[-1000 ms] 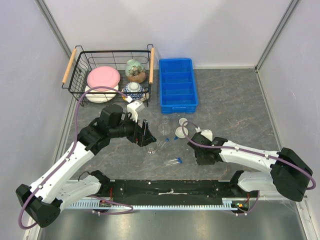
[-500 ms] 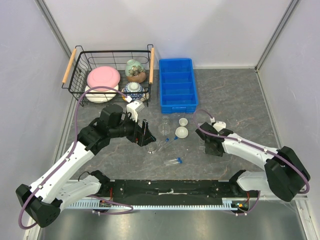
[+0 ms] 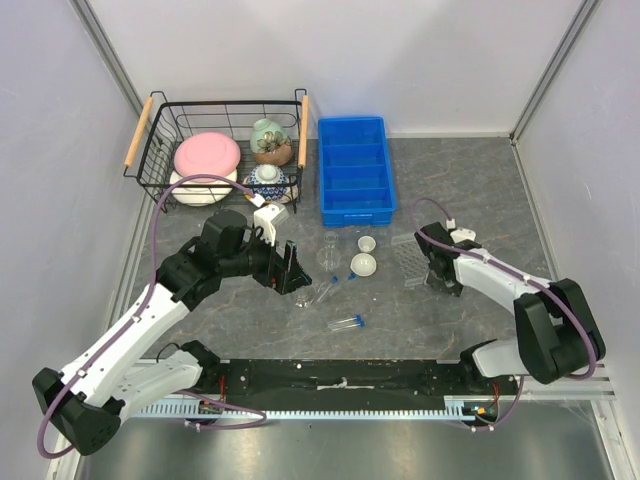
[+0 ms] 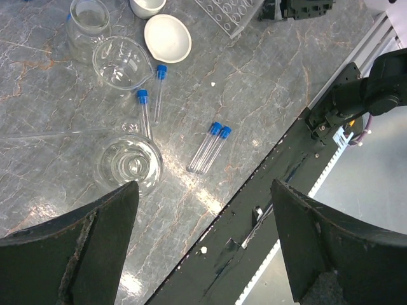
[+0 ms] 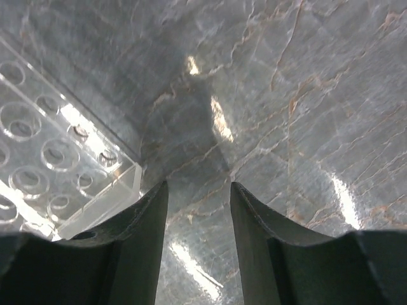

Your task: Organize the chemistry lab equipment

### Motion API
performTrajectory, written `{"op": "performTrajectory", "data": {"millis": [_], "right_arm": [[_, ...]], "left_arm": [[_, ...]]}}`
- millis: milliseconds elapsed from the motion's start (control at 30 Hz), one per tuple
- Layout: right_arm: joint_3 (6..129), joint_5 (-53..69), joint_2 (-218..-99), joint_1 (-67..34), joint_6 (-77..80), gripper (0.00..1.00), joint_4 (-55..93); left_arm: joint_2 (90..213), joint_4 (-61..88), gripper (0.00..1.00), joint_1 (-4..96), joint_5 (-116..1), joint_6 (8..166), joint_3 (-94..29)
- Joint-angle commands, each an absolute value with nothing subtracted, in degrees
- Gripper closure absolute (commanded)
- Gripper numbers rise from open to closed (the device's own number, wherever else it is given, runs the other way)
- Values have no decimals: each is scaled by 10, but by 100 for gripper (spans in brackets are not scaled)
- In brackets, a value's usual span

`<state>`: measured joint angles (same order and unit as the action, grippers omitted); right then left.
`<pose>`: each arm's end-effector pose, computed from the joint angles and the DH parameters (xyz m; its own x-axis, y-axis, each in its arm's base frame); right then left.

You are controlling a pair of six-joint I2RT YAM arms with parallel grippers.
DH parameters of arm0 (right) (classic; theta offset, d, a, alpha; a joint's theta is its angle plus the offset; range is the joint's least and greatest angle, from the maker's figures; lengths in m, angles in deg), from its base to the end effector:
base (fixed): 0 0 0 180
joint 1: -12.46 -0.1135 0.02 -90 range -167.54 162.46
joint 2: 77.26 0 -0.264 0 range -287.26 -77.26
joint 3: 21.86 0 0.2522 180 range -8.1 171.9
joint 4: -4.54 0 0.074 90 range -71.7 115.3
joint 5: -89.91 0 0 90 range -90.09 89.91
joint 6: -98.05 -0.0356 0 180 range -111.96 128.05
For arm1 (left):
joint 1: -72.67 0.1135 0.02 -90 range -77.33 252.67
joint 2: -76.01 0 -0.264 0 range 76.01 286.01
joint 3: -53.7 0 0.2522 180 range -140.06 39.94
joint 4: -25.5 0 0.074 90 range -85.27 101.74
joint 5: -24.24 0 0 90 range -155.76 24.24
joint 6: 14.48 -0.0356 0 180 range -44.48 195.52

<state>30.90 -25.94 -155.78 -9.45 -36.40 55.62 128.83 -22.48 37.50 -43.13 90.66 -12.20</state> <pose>0.2087 0.0672 0.1594 -0.8156 0.3513 -0.4598 0.4587 0.8769 -0.1436 0.1505 -0.1228 0.3198 -0.6577 0.1685 -0.7342 0.6401 0.6389 -0.4267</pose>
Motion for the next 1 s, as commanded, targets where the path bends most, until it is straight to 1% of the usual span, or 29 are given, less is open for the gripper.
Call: {"op": "performTrajectory", "data": {"millis": [0,100,233,467,633,767,800,967], "right_arm": [[338,-278,-1584,-60,-338,48,520],[361,-278,-1602,-49,-324,48,513],[420,-261,-1591,-48,-294,49,548],[503,-253,-1470,-49,-240,50,640],[596,-242,-1423,-55,-192,50,694],[663,-227,-1405,-83,-155,50,707],[685,-225,-1403,-90,-149,50,700],[728,-199,-1408,-129,-125,50,673]], "left_arm": [[1279,-219,9,373,-432,891,-123],[1283,-218,9,373,-431,891,-124],[1286,-218,9,373,-443,888,-126],[1295,-229,5,373,-475,880,-137],[1324,-225,5,364,-465,880,-154],[1359,-218,5,311,-504,875,-179],[1370,-219,5,278,-533,872,-185],[1453,-219,8,176,-600,869,-236]]}}
